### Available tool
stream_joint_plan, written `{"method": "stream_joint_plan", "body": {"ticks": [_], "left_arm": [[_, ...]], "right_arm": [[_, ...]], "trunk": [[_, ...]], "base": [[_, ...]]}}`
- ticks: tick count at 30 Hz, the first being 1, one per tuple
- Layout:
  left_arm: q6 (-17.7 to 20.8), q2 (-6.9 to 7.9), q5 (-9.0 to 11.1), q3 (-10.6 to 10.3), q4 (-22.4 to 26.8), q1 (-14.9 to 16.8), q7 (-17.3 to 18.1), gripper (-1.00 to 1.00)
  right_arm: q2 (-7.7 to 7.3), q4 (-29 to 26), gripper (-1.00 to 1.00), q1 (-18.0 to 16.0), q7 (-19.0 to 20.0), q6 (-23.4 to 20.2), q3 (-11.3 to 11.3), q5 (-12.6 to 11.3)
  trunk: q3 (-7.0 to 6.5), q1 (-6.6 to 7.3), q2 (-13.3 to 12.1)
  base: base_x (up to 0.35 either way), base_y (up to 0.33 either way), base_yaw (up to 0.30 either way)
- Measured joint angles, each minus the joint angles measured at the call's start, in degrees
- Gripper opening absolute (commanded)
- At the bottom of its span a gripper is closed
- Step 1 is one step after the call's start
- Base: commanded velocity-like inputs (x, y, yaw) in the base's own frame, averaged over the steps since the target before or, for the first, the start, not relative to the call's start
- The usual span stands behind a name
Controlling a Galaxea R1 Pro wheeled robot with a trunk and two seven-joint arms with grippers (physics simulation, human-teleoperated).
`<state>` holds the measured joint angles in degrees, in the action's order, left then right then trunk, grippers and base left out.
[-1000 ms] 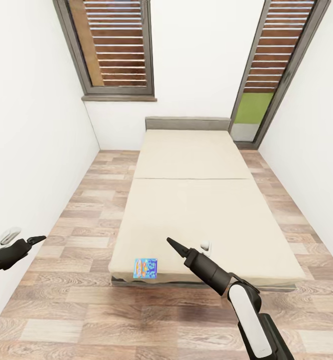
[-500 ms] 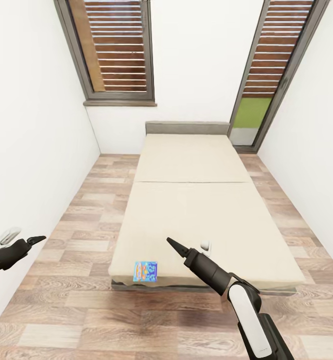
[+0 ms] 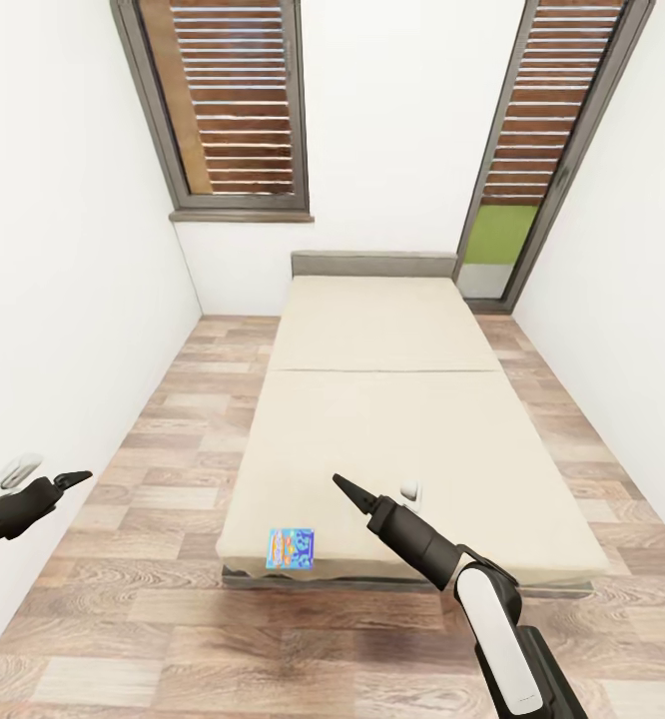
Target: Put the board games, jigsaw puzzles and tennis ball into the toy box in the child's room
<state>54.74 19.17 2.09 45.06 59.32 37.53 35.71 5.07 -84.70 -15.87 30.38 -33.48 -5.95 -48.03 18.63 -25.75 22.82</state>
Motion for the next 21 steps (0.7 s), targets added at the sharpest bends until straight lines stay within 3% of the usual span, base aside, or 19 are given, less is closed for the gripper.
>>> {"method": "stream_joint_plan", "body": {"ticks": [21], "left_arm": [[0.0,0.00,0.0,0.0,0.0,0.0,0.0,1.00]], "right_arm": [[0.26,0.0,1.00,0.0,0.0,0.0,0.0,0.0]], "trunk": [[-1.99,0.00,0.0]], "base": [[0.000,0.000,0.000]]}}
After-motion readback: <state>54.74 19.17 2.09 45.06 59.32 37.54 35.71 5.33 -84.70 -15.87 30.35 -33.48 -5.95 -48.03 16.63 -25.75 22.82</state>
